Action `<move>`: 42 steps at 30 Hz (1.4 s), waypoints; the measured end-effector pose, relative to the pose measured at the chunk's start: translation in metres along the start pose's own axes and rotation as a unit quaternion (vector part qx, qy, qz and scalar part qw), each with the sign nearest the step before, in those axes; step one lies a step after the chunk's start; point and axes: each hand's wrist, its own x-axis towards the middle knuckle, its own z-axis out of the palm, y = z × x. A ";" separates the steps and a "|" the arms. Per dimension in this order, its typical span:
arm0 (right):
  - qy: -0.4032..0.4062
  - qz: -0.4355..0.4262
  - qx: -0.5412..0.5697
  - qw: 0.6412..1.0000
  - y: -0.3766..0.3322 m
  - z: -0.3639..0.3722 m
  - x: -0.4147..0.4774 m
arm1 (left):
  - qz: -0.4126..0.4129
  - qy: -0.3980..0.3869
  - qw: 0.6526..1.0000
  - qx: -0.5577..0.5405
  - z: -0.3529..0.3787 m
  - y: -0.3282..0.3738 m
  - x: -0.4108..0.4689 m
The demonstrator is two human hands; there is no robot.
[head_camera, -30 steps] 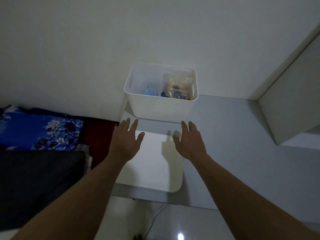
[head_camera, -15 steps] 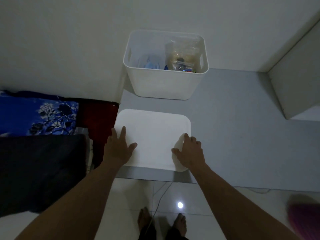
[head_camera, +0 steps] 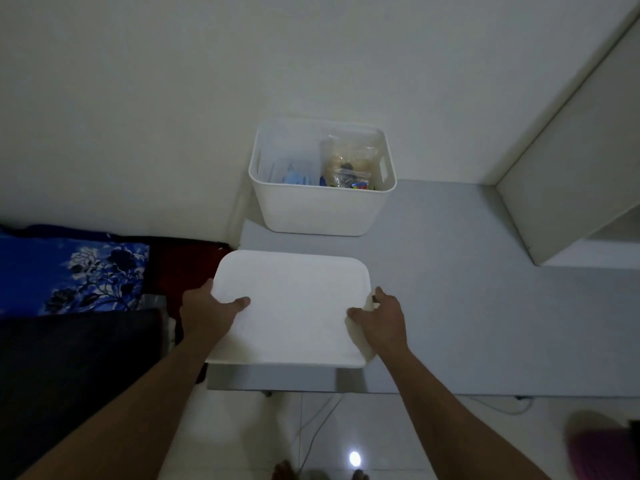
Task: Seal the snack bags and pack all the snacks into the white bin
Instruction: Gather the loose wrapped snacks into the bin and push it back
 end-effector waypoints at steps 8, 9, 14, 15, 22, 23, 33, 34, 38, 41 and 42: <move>0.035 -0.066 0.171 0.982 -0.078 -0.041 -0.033 | 0.012 -0.009 0.994 -0.112 -0.088 0.063 -0.011; 0.034 -0.074 0.185 0.979 -0.087 -0.046 -0.037 | 0.015 -0.009 0.993 -0.119 -0.097 0.070 -0.012; 0.033 -0.104 0.201 0.973 -0.125 -0.076 -0.046 | 0.031 0.001 0.986 -0.165 -0.135 0.114 -0.018; 0.032 -0.108 0.196 0.974 -0.131 -0.083 -0.044 | 0.036 0.001 0.985 -0.171 -0.140 0.124 -0.017; 0.047 -0.129 0.167 0.976 -0.163 -0.118 -0.016 | 0.051 0.010 0.987 -0.149 -0.135 0.179 -0.001; 0.055 -0.126 0.161 0.977 -0.166 -0.121 -0.008 | 0.053 0.011 0.987 -0.154 -0.131 0.184 0.004; 0.063 -0.108 0.123 0.984 -0.201 -0.125 0.121 | 0.062 0.053 0.983 -0.167 -0.077 0.263 0.089; 0.062 -0.110 0.116 0.985 -0.204 -0.123 0.134 | 0.061 0.058 0.984 -0.159 -0.070 0.268 0.098; 0.053 -0.111 0.065 0.990 -0.208 -0.113 0.178 | 0.048 0.059 0.990 -0.122 -0.042 0.277 0.129; 0.045 -0.108 0.043 0.992 -0.200 -0.103 0.205 | 0.026 0.060 0.992 -0.111 -0.024 0.280 0.143; 0.041 -0.109 0.033 0.993 -0.199 -0.100 0.210 | 0.020 0.062 0.992 -0.104 -0.019 0.280 0.147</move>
